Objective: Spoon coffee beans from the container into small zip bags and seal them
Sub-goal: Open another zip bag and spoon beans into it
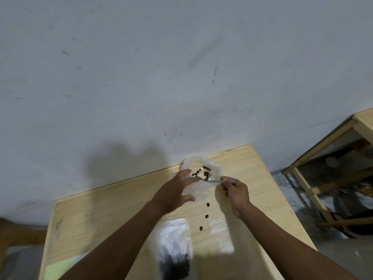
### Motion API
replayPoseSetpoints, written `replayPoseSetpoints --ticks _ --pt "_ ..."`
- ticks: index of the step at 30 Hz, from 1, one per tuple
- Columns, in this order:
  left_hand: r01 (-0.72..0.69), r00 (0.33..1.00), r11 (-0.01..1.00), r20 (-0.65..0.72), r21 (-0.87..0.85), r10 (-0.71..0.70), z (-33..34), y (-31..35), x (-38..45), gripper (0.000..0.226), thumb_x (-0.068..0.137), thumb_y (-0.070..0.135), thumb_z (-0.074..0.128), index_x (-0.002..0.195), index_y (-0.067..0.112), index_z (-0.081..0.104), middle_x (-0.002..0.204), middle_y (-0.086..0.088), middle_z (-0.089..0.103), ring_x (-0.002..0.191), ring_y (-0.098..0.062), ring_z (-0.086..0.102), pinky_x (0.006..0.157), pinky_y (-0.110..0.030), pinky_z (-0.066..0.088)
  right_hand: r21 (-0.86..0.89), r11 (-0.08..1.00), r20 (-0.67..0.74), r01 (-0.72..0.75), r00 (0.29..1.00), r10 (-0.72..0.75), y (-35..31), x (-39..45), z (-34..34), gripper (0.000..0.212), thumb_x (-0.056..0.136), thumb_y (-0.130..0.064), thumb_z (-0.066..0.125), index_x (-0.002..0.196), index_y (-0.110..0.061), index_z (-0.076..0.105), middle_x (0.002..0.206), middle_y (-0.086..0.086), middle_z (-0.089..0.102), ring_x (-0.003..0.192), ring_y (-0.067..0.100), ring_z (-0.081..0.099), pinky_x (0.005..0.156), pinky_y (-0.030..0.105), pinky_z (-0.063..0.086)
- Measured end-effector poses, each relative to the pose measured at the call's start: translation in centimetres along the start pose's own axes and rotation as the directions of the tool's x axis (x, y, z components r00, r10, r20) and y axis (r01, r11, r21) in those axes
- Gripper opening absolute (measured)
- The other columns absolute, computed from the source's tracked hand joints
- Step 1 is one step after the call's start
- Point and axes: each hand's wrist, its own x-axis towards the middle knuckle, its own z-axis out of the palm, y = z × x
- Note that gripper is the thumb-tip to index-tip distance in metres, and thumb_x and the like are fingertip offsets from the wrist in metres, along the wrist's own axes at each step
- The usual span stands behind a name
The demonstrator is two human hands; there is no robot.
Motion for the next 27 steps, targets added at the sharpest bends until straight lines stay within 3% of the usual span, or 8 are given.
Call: replayPoseSetpoints --ticks 5,10,15,19,23,27 --pt "0.033 0.996 0.993 -0.078 -0.117 -0.043 0.7 -0.1 -0.3 0.067 0.076 0.042 0.079 0.137 0.035 0.052 0.154 0.007 0.034 0.139 -0.010 0.038 0.110 -0.040 0.040 -0.021 0.998 0.080 -0.057 0.995 0.059 -0.4 0.0 0.5 0.016 0.095 -0.006 0.059 0.101 -0.006 0.074 0.072 0.002 0.060 0.065 0.015 0.047 0.061 0.024 0.040" --pt "-0.003 0.994 0.992 -0.108 -0.123 -0.010 0.6 -0.5 -0.8 0.066 0.076 0.043 0.078 0.136 0.035 0.051 0.153 0.009 0.036 0.139 -0.008 0.037 0.107 -0.037 0.043 0.074 0.993 0.032 -0.095 0.995 0.093 -1.0 0.0 0.2 0.017 0.095 -0.005 0.057 0.100 -0.004 0.073 0.083 0.008 0.064 0.073 0.017 0.055 0.066 0.024 0.047" --pt "0.042 0.989 0.980 -0.129 -0.193 -0.068 0.5 -0.9 -1.1 0.069 0.072 0.045 0.080 0.134 0.041 0.049 0.149 0.014 0.039 0.138 -0.004 0.036 0.108 -0.039 0.042 0.122 0.992 -0.035 0.016 0.999 -0.012 -2.2 0.0 -0.8 0.017 0.095 -0.005 0.057 0.099 -0.005 0.073 0.079 0.008 0.061 0.072 0.017 0.053 0.074 0.029 0.047" --pt "0.049 0.967 0.972 -0.232 -0.231 -0.104 0.1 -0.4 -0.8 0.066 0.069 0.047 0.079 0.129 0.036 0.054 0.128 0.013 0.052 0.121 -0.007 0.048 0.101 -0.038 0.046 0.135 0.986 -0.071 0.099 0.993 -0.090 -4.0 -0.3 -1.8 0.016 0.096 -0.007 0.056 0.095 -0.010 0.072 0.080 0.006 0.064 0.074 0.017 0.056 0.080 0.031 0.049" --pt "0.190 0.925 0.941 -0.269 -0.282 -0.267 -0.2 0.1 -0.5 0.068 0.066 0.047 0.081 0.127 0.035 0.056 0.128 0.013 0.058 0.122 -0.011 0.051 0.104 -0.036 0.042 0.107 0.978 -0.076 0.178 0.982 -0.171 -6.0 -1.3 -2.7 0.017 0.097 -0.007 0.055 0.096 -0.008 0.072 0.079 0.005 0.062 0.072 0.017 0.056 0.076 0.029 0.049" --pt "0.267 0.909 0.921 -0.245 -0.283 -0.338 -0.2 0.3 -0.4 0.071 0.065 0.050 0.081 0.129 0.036 0.055 0.130 0.012 0.057 0.124 -0.013 0.051 0.105 -0.042 0.041 0.083 0.971 -0.049 0.226 0.974 -0.223 -7.6 -2.7 -3.0 0.016 0.096 -0.007 0.055 0.094 -0.006 0.071 0.080 0.007 0.061 0.071 0.018 0.054 0.071 0.027 0.048"
